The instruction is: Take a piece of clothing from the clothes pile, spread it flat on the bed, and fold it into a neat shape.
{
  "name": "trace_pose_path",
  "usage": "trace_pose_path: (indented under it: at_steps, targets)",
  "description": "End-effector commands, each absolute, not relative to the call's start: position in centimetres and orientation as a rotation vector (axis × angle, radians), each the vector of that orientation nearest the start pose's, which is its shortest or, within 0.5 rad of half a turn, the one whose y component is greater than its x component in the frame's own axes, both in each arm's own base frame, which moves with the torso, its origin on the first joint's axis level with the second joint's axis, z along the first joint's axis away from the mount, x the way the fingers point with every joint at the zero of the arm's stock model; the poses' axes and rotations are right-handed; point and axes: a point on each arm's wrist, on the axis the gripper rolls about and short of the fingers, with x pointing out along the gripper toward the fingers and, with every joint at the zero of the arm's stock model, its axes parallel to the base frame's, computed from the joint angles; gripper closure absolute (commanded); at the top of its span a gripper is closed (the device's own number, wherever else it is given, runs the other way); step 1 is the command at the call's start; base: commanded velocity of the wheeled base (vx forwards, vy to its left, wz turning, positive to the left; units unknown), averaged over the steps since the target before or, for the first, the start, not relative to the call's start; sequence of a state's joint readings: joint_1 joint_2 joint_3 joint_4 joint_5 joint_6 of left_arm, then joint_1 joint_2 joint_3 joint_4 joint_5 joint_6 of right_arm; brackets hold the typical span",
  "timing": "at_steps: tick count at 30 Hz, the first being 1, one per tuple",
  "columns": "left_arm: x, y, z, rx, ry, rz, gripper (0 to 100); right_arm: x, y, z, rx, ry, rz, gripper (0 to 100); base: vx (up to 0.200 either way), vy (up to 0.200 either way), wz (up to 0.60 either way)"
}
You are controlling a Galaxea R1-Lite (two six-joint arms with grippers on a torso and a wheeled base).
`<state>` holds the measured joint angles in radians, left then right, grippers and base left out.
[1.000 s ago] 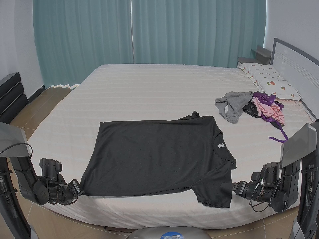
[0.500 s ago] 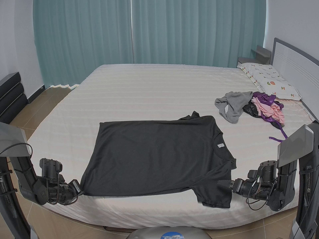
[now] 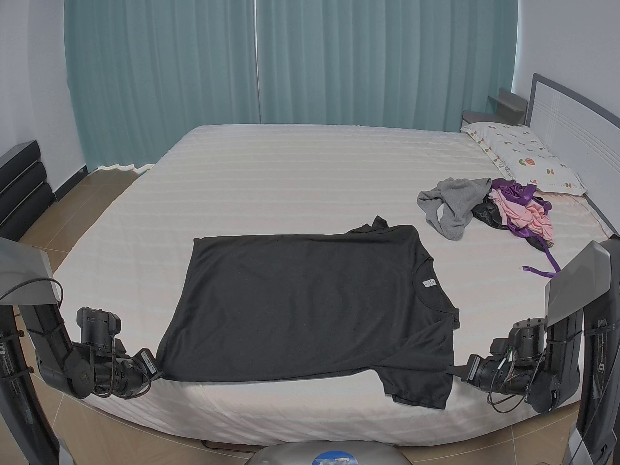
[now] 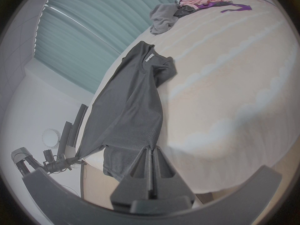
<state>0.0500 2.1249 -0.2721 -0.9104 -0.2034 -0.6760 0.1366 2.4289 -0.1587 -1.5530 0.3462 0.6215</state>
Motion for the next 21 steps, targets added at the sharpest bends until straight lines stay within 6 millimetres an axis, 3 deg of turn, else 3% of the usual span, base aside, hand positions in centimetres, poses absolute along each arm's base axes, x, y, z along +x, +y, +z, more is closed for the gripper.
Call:
trace_pose_path:
  at_steps: [1, 7, 16, 21]
  targets:
    - [24.2, 0.8, -1.6, -0.74, 0.949, 0.181, 100, 23.3, 3.4, -4.1, 0.663, 0.837, 0.214, 100, 0.0, 0.0, 0.0]
    - [24.1, 0.8, -1.2, -0.727, 0.933, 0.179, 100, 21.3, 3.3, -2.4, 0.654, 0.847, 0.218, 100, 0.0, 0.0, 0.0]
    - [23.4, 0.9, -1.1, -0.679, 0.944, 0.167, 100, 20.7, 3.4, -2.4, 0.625, 0.907, 0.205, 100, 0.0, 0.0, 0.0]
    - [22.9, 0.8, -0.6, -0.661, 0.927, 0.151, 100, 19.7, 3.1, -0.9, 0.62, 0.935, 0.194, 100, 0.0, 0.0, 0.0]
